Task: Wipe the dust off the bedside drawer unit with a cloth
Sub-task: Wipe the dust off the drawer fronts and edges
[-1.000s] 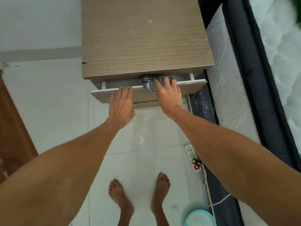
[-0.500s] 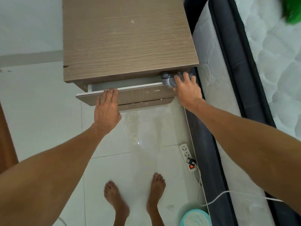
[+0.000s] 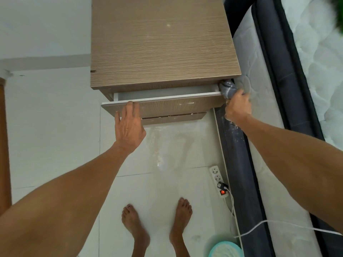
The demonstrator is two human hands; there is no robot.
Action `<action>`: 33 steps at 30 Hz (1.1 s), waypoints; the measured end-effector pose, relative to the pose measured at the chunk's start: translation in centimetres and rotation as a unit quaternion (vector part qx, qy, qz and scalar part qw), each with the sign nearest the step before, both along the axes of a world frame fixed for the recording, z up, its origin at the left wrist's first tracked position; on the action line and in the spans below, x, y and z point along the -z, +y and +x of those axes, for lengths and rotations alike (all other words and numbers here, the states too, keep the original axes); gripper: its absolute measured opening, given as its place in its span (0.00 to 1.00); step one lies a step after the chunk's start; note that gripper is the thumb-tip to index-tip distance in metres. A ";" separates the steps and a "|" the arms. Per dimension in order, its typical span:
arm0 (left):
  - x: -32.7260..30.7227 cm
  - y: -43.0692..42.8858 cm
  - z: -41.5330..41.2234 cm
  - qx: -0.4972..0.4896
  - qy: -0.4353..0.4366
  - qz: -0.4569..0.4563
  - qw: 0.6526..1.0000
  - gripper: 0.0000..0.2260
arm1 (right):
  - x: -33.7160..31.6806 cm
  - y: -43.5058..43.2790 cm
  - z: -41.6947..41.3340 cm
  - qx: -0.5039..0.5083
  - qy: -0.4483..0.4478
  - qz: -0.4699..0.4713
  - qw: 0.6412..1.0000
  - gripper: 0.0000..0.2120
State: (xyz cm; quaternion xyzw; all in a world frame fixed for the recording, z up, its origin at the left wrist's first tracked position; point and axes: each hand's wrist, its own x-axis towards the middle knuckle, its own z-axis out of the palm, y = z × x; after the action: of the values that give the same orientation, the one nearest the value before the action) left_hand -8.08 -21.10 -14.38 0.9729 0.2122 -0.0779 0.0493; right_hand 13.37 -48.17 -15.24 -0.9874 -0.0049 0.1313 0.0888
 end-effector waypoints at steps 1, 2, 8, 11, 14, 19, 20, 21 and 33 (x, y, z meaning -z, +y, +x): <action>0.0 0.2 -0.3 0.002 0.005 0.002 1.000 0.35 | -0.1 -0.1 0.3 0.032 0.015 0.012 0.999 0.22; 0.1 0.4 -0.5 0.005 0.009 0.003 1.000 0.36 | -0.4 -0.2 0.5 0.065 0.035 0.025 0.997 0.18; 0.3 1.6 -1.0 0.022 0.006 0.004 1.000 0.36 | 0.0 -1.5 -1.3 0.182 0.112 0.053 0.975 0.13; 0.4 2.1 -0.8 0.031 0.001 -0.004 0.999 0.37 | 0.9 -1.4 -3.7 0.189 0.135 0.053 0.971 0.13; 0.3 2.5 -0.7 0.034 -0.008 -0.006 0.999 0.38 | 1.7 -0.4 -6.0 0.178 0.135 0.044 0.974 0.17; 0.8 2.4 -1.4 0.038 -0.009 0.029 0.999 0.38 | 2.7 2.5 -8.9 0.124 0.132 0.072 0.981 0.19; 1.1 2.3 -1.5 0.038 -0.006 0.025 0.999 0.40 | 2.9 3.0 -9.2 0.110 0.127 0.075 0.983 0.20; 1.3 2.3 -1.6 0.036 -0.003 0.022 0.999 0.40 | 2.9 3.5 -9.5 0.098 0.123 0.080 0.984 0.20; 1.5 3.8 0.6 0.026 0.008 0.027 0.999 0.42 | 2.6 6.2 -11.9 0.018 0.076 0.108 0.991 0.18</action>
State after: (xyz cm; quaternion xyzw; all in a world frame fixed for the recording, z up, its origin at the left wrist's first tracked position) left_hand -7.49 -17.28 -15.93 0.9784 0.1895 -0.0810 0.0189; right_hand 1.48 -41.94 -17.83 -0.9591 0.0054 0.2034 0.1969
